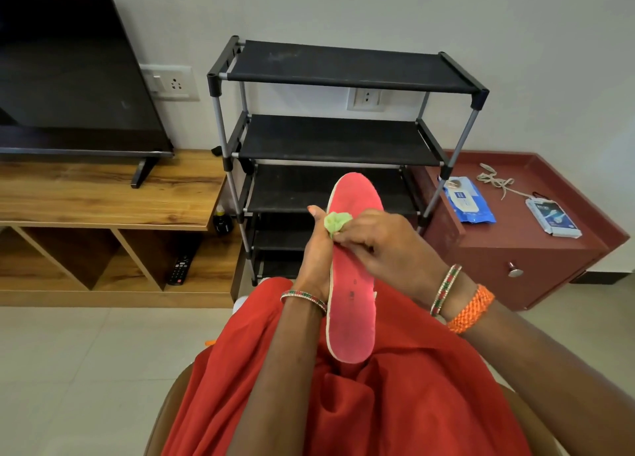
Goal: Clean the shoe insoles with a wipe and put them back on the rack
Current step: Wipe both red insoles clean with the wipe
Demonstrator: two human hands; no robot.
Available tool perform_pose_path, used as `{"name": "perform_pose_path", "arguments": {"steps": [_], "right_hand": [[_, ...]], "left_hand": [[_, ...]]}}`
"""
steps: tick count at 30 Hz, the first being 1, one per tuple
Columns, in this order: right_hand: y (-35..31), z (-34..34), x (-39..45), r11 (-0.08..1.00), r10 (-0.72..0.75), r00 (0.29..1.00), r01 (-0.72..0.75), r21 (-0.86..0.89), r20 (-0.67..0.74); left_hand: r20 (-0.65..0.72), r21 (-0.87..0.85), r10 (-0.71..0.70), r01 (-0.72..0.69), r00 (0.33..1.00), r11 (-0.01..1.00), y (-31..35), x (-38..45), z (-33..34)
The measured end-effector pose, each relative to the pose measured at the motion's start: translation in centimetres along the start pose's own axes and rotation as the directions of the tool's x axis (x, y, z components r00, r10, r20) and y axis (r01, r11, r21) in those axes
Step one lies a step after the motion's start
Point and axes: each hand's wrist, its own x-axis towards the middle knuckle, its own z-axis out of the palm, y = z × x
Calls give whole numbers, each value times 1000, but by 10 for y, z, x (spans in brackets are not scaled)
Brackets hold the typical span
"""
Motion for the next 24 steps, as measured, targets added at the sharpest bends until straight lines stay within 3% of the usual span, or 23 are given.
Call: {"name": "perform_pose_path", "arguments": {"steps": [3, 6, 8, 11, 13, 16, 21, 24], "right_hand": [[16, -9, 9, 987, 123, 984, -135, -91, -126], [21, -16, 16, 942, 283, 912, -323, -93, -297], [11, -13, 13, 950, 308, 922, -310, 33, -235], [-3, -8, 5, 893, 373, 928, -359, 271, 0], [-2, -8, 4, 890, 429, 901, -409, 202, -67], [0, -14, 8, 874, 485, 852, -465, 140, -196], [3, -18, 7, 800, 547, 833, -493, 342, -79], [9, -21, 9, 820, 536, 844, -515, 249, -16]], "left_hand": [[-53, 55, -34, 37, 998, 998, -4, 0, 8], [-94, 255, 48, -23, 994, 967, -12, 4, 9], [-63, 194, 17, -4, 998, 981, -9, 2, 9], [92, 21, -12, 10, 996, 1000, 0, -8, 6], [196, -14, 17, -14, 981, 1000, 2, -12, 9], [223, -55, 75, -65, 972, 996, 0, -12, 14], [252, -12, 123, -124, 960, 992, 4, -16, 7], [243, 66, 111, -130, 964, 989, 6, -20, 10]]}}
